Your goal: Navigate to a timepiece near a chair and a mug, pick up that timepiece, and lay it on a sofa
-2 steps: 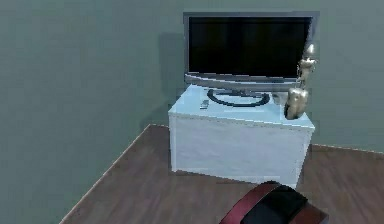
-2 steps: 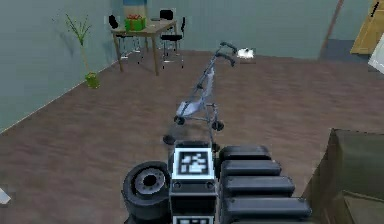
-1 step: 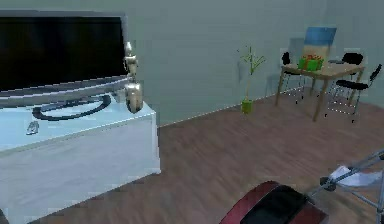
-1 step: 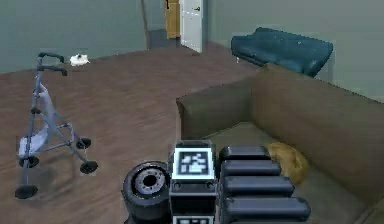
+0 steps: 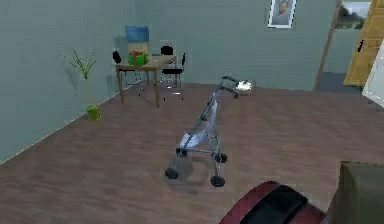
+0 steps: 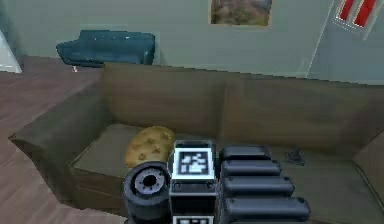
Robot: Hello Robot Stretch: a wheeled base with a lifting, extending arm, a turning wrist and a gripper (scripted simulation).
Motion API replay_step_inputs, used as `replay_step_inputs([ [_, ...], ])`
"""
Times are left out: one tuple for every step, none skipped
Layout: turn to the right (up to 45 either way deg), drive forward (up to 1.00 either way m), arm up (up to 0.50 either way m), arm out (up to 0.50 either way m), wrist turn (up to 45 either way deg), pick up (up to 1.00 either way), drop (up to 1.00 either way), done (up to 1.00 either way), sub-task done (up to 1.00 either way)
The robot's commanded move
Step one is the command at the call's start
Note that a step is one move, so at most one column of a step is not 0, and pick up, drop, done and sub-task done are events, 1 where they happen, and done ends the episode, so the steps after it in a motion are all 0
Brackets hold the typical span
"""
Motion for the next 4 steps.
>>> replay_step_inputs([
  [45.0,0.0,0.0,0.0,0.0,0.0,0.0,0.0,0.0],
  [39.0,0.0,0.0,0.0,0.0,0.0,0.0,0.0,0.0],
  [0.0,0.3,0.0,0.0,0.0,0.0,0.0,0.0,0.0],
  [-45.0,0.0,0.0,0.0,0.0,0.0,0.0,0.0,0.0],
])
